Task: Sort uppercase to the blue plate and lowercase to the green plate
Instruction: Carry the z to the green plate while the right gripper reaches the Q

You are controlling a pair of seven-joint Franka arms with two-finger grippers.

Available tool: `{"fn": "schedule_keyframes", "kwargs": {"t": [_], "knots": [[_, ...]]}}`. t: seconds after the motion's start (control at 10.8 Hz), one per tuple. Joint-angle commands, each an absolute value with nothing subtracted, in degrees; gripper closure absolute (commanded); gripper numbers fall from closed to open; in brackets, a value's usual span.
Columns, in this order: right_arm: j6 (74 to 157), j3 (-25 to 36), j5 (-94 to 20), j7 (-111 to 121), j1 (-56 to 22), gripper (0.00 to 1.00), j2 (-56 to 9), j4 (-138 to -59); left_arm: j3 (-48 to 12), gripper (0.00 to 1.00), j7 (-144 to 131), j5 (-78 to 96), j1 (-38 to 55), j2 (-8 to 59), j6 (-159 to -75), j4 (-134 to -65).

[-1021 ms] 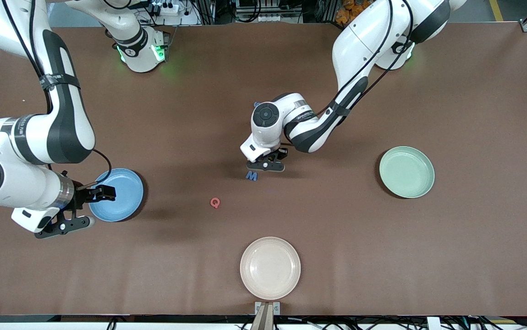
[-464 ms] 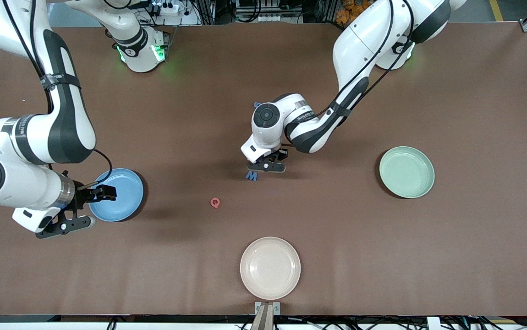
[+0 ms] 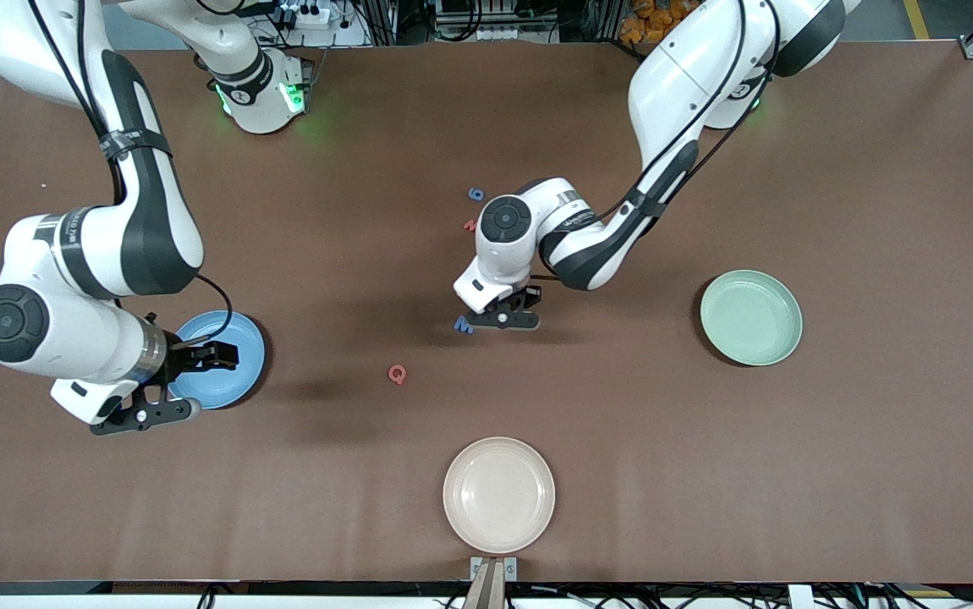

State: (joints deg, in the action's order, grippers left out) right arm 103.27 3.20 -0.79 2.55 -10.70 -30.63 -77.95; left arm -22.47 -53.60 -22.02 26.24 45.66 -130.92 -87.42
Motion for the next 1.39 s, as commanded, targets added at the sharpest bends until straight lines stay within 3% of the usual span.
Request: {"fn": "schedule_keyframes", "kwargs": {"t": [0.0,0.19,0.37,0.74,1.3], "knots": [[104.23,3.08,-1.23,-3.22,-12.82,0.00,-30.76,-78.13,-25.64,1.00,-49.77,-23.38,20.25,39.22,-125.88,-89.03],[104.76,3.16,-1.14,-8.15,-15.63,0.00,-31.46,-78.31,-29.25,1.00,-44.85,-23.29,14.18,35.62,-120.35,-89.03],[106.86,3.16,-1.23,-12.72,-17.57,0.00,-31.73,-79.71,-29.36,1.00,-36.96,-23.20,10.57,31.57,-114.55,-90.60],[111.08,3.16,-1.23,-18.01,-19.95,0.00,-32.08,-82.35,-28.66,1.00,-9.48,-22.68,-1.55,26.10,-110.86,-97.29],[117.16,3.16,-4.75,-23.03,-21.96,0.00,-37.34,-81.48,-15.83,1.00,20.80,-21.81,-7.46,28.38,-110.39,-102.47]]}}
